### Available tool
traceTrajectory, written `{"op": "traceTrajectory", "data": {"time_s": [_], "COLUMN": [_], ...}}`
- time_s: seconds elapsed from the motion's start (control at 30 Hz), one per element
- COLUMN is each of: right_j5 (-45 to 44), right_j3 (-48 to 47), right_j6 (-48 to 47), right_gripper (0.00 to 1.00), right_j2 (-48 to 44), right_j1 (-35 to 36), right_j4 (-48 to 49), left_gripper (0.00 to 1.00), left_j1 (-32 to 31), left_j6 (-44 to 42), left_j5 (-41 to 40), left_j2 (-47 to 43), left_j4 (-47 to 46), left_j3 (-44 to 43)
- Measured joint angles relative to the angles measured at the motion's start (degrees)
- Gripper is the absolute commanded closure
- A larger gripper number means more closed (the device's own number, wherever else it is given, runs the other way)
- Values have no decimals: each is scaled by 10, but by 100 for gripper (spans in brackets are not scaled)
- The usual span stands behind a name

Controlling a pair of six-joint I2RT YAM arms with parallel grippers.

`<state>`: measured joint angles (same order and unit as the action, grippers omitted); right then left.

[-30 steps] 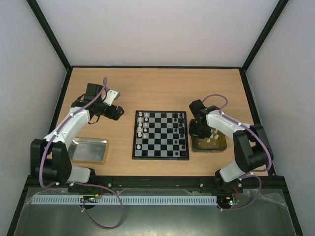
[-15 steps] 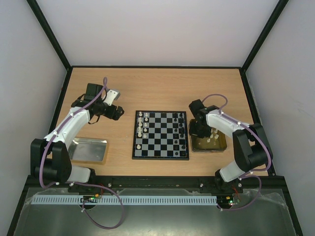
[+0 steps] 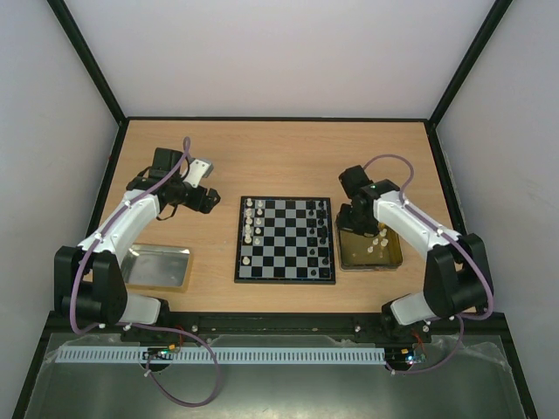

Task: Set up the chess pieces on the board
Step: Pick up the chess piece from the storage box, then place the chess piece on the chessboard.

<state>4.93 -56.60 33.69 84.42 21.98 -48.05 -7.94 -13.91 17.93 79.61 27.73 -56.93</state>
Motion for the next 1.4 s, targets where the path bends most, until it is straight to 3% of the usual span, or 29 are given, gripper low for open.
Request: {"op": "traceTrajectory", "data": {"time_s": [0.23, 0.53, 1.4], "right_j5": [0, 13, 43], "right_j3": [-35, -47, -5], "right_j6": [5, 41, 68], "right_gripper": [98, 98, 98], "right_j2": [-45, -49, -49], "right_j1": [16, 99, 138], "right_j4": [-42, -59, -50], "left_gripper": [13, 13, 13], "left_j1": [0, 0, 0], "left_j6": [0, 0, 0], "left_j5": [0, 0, 0], "left_j2": [0, 0, 0], "left_j4": [0, 0, 0], "left_j3": [0, 0, 0]}}
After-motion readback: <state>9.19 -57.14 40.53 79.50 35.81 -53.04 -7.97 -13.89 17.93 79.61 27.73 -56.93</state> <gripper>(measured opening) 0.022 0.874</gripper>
